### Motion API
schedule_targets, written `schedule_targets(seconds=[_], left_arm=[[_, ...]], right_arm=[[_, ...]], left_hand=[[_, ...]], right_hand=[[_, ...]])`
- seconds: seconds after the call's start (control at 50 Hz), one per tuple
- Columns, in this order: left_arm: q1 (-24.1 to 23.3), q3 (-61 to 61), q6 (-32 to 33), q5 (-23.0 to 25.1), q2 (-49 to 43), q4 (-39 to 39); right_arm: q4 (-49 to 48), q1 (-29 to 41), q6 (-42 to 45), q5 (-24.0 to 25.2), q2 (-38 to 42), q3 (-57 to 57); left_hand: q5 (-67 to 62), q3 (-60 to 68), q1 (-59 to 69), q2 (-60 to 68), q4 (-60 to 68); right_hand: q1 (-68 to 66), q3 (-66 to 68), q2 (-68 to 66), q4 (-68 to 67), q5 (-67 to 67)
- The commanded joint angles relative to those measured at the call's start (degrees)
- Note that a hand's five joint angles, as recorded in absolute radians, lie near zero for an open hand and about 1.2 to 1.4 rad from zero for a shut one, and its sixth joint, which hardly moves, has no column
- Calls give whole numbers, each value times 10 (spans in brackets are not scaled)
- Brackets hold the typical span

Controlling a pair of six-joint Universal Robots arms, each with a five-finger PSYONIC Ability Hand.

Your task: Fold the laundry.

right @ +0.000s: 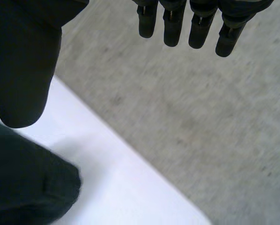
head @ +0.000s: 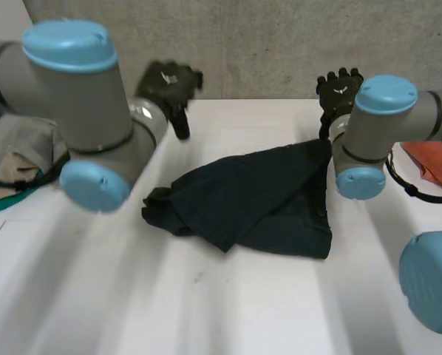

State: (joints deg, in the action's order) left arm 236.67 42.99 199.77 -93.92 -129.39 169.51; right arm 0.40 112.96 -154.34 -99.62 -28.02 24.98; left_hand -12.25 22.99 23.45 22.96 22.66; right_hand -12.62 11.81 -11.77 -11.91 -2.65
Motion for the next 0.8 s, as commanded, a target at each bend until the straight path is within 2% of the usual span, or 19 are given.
schedule_targets(seconds=[0.02,0.12,0.28,0.36,0.38,0.4,0.52,0.66,0.74,0.8], left_arm=[[-73,239,59,27,78,7],[-94,295,108,40,67,45],[-94,277,127,37,10,66],[-90,239,132,34,-22,66],[-86,224,134,29,-32,69],[-83,214,135,24,-35,71],[-69,162,127,-7,-43,110],[-38,55,109,15,-61,178],[-4,-88,118,-3,-141,210],[26,-255,141,-40,-235,205]], right_arm=[[96,-20,-25,46,-90,128],[71,-28,-25,76,-146,238],[10,-32,-13,89,-187,345],[6,-35,-6,85,-194,365],[9,-37,-7,85,-197,373],[11,-38,-7,85,-200,378],[14,-40,-8,89,-221,410],[23,-35,-12,89,-250,447],[33,-31,-11,90,-266,468],[39,-28,-9,89,-281,484]], left_hand=[[-51,44,39,44,47],[-90,82,78,83,86],[-196,188,184,189,192],[-401,393,389,393,396],[-561,554,549,554,557],[-577,570,565,570,573],[-578,570,565,570,573],[-578,570,565,570,573],[-578,570,565,570,573],[-578,570,565,570,573]], right_hand=[[26,-18,18,19,27],[26,-18,18,19,27],[26,-18,18,19,27],[26,-18,18,19,27],[26,-18,18,19,27],[26,-18,18,19,27],[26,-18,18,19,27],[26,-18,18,19,27],[26,-18,18,19,27],[26,-18,18,19,27]])
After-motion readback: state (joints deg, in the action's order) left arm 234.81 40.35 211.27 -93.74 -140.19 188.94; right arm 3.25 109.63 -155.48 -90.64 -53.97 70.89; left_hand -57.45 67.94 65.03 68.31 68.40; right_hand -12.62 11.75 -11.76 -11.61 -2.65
